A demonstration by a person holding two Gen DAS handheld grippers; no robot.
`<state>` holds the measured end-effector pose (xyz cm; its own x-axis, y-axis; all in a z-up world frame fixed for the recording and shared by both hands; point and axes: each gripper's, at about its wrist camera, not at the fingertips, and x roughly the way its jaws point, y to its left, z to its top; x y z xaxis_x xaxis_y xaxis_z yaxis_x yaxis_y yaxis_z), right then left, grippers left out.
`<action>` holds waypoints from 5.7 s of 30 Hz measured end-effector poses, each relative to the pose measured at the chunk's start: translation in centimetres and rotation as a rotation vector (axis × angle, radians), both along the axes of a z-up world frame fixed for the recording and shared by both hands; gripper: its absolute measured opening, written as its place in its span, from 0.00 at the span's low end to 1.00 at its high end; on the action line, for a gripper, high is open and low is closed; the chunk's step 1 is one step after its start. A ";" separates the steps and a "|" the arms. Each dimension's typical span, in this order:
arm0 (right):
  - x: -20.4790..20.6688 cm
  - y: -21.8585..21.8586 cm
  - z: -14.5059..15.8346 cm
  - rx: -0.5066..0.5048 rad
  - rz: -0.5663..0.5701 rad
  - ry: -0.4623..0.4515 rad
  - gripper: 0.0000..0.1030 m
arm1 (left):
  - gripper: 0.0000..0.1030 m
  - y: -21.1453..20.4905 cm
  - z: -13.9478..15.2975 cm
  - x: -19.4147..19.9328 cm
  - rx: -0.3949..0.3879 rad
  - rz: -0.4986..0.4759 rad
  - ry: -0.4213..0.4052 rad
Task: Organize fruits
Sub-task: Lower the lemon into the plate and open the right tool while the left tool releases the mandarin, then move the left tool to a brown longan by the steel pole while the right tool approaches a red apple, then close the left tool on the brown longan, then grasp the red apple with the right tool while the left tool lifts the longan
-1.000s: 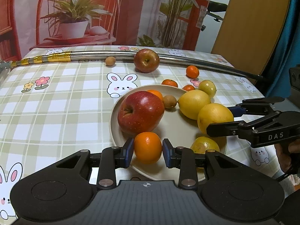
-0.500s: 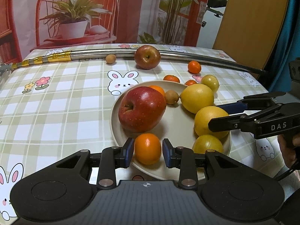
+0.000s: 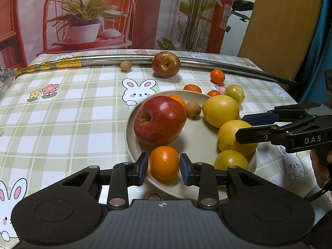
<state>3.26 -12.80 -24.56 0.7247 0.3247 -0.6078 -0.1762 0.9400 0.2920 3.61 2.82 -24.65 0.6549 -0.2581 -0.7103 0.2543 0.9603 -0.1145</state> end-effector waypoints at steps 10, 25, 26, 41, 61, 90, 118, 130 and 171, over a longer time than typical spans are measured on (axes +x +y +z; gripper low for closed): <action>-0.8 -0.3 0.9 -0.037 -0.043 -0.054 0.52 | 0.36 0.1 0.2 -0.1 0.007 0.031 -0.031; -1.4 -1.6 1.7 -0.050 -0.157 -0.108 0.53 | 0.39 0.4 0.7 -0.4 -0.002 0.036 -0.056; -1.5 -1.7 1.8 -0.052 -0.163 -0.112 0.53 | 0.39 0.4 0.8 -0.4 -0.004 0.033 -0.060; -0.7 -2.6 4.5 -0.117 -0.245 -0.152 0.58 | 0.39 4.0 4.8 1.4 -0.106 0.121 -0.130; 5.6 -5.4 6.8 -0.119 -0.385 -0.154 0.58 | 0.38 4.3 7.4 13.3 -0.119 0.082 -0.173; 10.4 -7.4 3.0 -0.050 -0.384 -0.100 0.57 | 0.34 1.4 -1.5 25.3 -0.013 0.064 -0.021; 12.2 -6.0 2.8 -0.061 -0.309 -0.102 0.57 | 0.21 2.3 0.1 20.4 0.006 0.016 -0.068; 11.8 -6.2 2.6 -0.032 -0.309 -0.093 0.57 | 0.28 4.0 0.0 18.7 -0.066 0.017 -0.044; 16.1 -2.3 3.3 -0.213 -0.085 -0.171 0.74 | 0.29 4.2 2.4 13.0 -0.065 0.156 -0.095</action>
<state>19.38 -15.14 -21.28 0.8417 0.1364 -0.5225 -0.1235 0.9905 0.0597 16.59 7.03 -22.21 0.7540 -0.1918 -0.6282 0.1158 0.9803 -0.1603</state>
